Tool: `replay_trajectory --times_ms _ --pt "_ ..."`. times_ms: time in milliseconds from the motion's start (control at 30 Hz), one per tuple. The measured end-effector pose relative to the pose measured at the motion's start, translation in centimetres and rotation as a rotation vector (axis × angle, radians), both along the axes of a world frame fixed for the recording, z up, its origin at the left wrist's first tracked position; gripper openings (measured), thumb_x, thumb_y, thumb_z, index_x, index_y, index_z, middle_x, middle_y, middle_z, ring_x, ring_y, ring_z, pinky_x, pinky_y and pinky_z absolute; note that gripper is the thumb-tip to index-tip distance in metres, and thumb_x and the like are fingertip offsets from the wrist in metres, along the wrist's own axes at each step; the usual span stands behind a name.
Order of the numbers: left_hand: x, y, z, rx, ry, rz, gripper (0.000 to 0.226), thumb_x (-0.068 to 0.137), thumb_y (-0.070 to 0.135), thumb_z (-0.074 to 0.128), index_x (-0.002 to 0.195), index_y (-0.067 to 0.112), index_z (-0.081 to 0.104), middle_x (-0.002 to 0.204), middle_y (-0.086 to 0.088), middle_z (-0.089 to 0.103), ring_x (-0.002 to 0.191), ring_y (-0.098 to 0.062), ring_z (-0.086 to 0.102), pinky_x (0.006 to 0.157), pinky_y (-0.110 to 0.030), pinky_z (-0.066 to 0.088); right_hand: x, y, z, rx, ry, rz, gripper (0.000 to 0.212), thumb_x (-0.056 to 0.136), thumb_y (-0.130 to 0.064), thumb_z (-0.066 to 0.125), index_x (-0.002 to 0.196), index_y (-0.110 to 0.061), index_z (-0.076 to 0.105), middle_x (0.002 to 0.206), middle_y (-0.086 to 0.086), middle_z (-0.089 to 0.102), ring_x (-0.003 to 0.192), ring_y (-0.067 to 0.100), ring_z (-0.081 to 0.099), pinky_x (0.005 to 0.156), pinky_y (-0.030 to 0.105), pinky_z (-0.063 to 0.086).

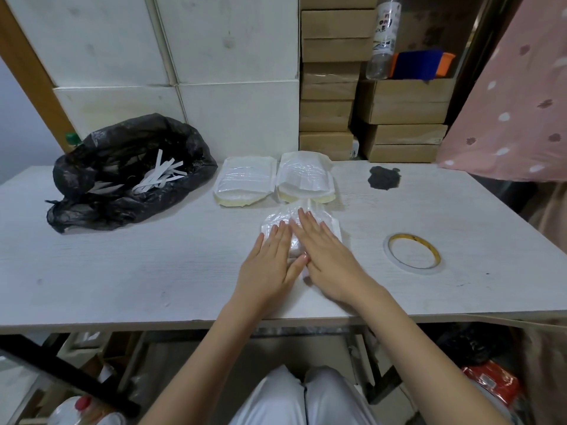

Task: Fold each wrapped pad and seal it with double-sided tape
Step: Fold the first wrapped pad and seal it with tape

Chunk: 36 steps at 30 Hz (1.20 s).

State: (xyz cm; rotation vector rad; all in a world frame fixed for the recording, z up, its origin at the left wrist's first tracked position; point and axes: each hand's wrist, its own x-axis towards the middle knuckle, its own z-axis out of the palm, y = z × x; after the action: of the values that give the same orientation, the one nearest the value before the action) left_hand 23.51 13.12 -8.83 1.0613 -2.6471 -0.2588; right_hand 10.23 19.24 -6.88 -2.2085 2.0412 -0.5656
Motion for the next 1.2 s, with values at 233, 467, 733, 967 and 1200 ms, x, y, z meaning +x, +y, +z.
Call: replay_trajectory --times_ms 233,467,733,967,1200 --pt "0.1 0.1 -0.6 -0.068 -0.045 0.024 0.111 0.061 0.072 -0.031 0.150 0.011 -0.004 0.159 -0.003 -0.005 0.146 -0.013 -0.007 0.116 -0.027 -0.010 -1.0 1.2 -1.2 -0.035 0.239 0.011 0.068 0.085 -0.035 0.008 0.149 -0.014 0.012 0.157 -0.001 0.005 0.145 0.014 0.002 0.116 0.031 -0.003" --pt "0.1 -0.2 1.4 -0.091 -0.096 -0.008 0.101 0.077 0.071 -0.019 0.149 0.005 0.006 0.158 -0.014 -0.003 0.146 -0.026 -0.005 0.113 -0.033 -0.013 -1.1 1.2 -1.4 0.013 0.083 -0.001 0.073 0.081 -0.041 -0.002 0.150 -0.019 0.008 0.157 -0.009 -0.001 0.143 0.003 -0.009 0.118 0.025 -0.006" --pt "-2.3 -7.6 8.0 0.075 -0.257 -0.098 0.083 0.083 0.049 0.062 0.147 0.013 0.025 0.149 -0.006 0.037 0.143 -0.024 0.021 0.116 -0.038 0.009 -1.3 1.1 -0.1 0.003 0.065 -0.005 0.073 0.082 -0.046 -0.002 0.148 -0.024 0.023 0.156 -0.012 0.015 0.144 0.006 0.011 0.113 0.020 0.005" --pt "-3.4 -9.0 8.5 0.109 -0.322 -0.109 0.092 0.068 0.054 0.075 0.143 0.020 0.034 0.129 -0.003 0.053 0.118 -0.025 0.049 0.098 -0.030 0.031 -4.0 -0.7 2.9 -0.046 -0.246 -0.101 0.061 0.094 -0.030 0.050 0.148 -0.020 0.023 0.156 -0.006 0.014 0.143 0.012 0.012 0.117 0.029 0.012" --pt "-2.7 -8.5 8.1 0.076 -0.245 -0.124 0.087 0.064 0.050 0.078 0.135 0.016 0.042 0.111 -0.003 0.042 0.086 -0.018 0.046 0.074 -0.027 0.039 -6.5 -5.0 6.3 0.274 -0.092 -0.077 0.086 0.074 -0.040 0.074 0.144 -0.019 0.029 0.139 0.000 0.041 0.128 0.018 0.039 0.105 0.032 0.034"
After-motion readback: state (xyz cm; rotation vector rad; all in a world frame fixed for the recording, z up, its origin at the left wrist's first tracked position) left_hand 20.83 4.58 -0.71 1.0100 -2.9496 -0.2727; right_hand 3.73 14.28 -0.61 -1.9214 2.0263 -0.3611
